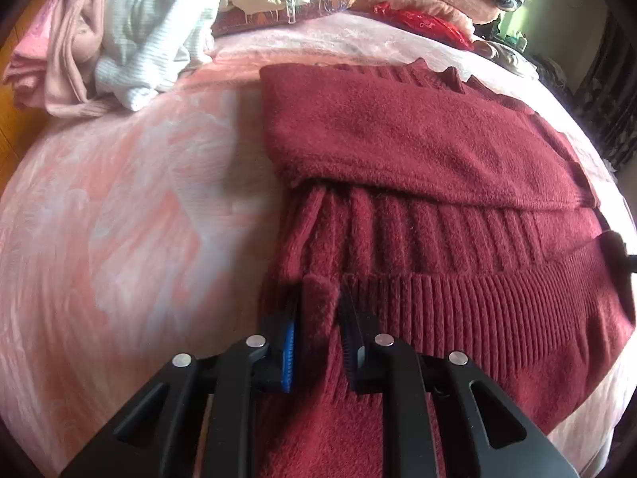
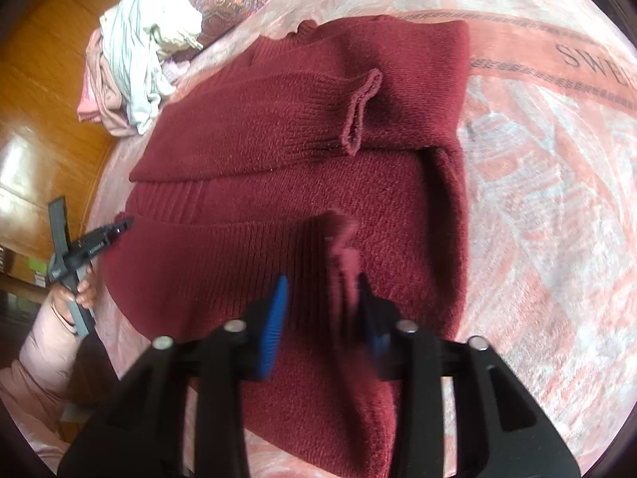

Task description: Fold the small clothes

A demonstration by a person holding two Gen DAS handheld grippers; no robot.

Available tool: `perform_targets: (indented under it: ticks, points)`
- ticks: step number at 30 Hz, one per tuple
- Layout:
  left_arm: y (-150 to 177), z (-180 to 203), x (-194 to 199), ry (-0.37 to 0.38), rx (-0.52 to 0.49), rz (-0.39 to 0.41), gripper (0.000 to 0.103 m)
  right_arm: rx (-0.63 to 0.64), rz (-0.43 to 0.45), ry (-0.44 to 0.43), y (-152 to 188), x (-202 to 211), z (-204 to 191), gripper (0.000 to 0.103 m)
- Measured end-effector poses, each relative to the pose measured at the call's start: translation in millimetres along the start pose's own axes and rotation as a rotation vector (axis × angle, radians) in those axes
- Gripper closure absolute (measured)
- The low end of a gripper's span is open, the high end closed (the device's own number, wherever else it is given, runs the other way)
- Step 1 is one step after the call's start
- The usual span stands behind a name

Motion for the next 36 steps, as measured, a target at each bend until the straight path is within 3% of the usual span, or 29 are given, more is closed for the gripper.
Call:
perform_targets:
  ticks: [3,5,6,8,14,21,29,36]
  points:
    - [-4,3,-3,0.009,0.001,-0.006,0.088,0.012,-0.024,0.016,-1,-8,0,0.068]
    - [-5,5,-2,0.017,0.006,-0.005,0.096,0.034,-0.033,0.053,0,-7,1,0.095]
    - [-6,5,1,0.003,0.005,0.009,0.096,0.038,-0.025,0.051,0,-4,0,0.096]
    - [-7,4,9,-0.004,0.011,0.042,0.097,0.023,0.019,0.003,-2,7,-2,0.097]
    - [-18,11,64,0.066,0.023,0.198,0.097,0.011,0.177,-0.074,-14,63,-9,0.097]
    - [-80,16,85,0.098,0.069,0.284,0.097,-0.008,0.25,-0.019,-63,90,6,0.097]
    - [-182,23,45,0.03,0.107,0.317,0.097,-0.058,0.258,0.07,-158,72,45,0.097]
    - [-242,34,-20,-0.071,0.089,0.274,0.097,-0.114,0.197,0.172,-219,18,97,0.097]
Point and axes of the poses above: each gripper's, at about its wrist camera, not at the fingertips, and x roughly against the way its jaws point, z to its right, y to its underside, the point moved 9 cm from there along -x, roughly the way its jaws point, and after that the axes turned 9 degrees about x, right-handed, at the moved point
